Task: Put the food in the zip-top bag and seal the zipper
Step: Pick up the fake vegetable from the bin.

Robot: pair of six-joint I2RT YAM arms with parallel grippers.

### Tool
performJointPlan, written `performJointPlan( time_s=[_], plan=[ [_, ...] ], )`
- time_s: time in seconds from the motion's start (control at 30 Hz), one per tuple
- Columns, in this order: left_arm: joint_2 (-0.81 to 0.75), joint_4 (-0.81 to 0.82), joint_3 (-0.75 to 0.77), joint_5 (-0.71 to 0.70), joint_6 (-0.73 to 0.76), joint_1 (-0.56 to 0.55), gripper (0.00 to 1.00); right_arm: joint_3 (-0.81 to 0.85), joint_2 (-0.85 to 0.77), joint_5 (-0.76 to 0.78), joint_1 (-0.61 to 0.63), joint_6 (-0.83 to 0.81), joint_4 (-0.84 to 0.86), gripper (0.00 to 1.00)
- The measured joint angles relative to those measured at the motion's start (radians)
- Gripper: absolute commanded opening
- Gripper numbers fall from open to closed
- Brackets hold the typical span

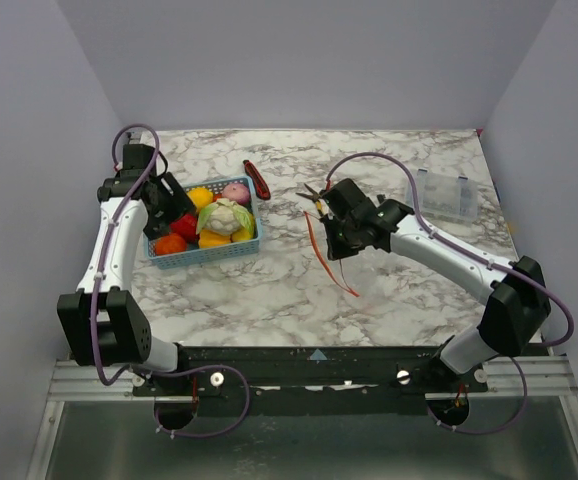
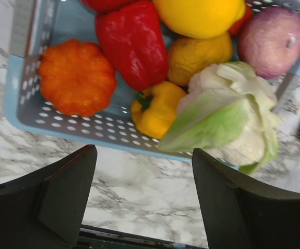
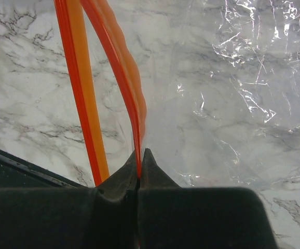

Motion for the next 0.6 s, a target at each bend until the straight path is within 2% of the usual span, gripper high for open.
performJointPlan(
  time_s=[0.27,0.6],
  plan=[
    [0.052,-0.028,0.008,-0.202,0.141,0.004,0.77,0.000,0.000,-0.016,-0.012,0.001,0.001,0.00],
    [0.224,-0.013,-0.008,-0.219,0.286,0.012,0.78,0.000,0.000,-0.023,-0.021,-0.001,0.001,0.00]
  ],
)
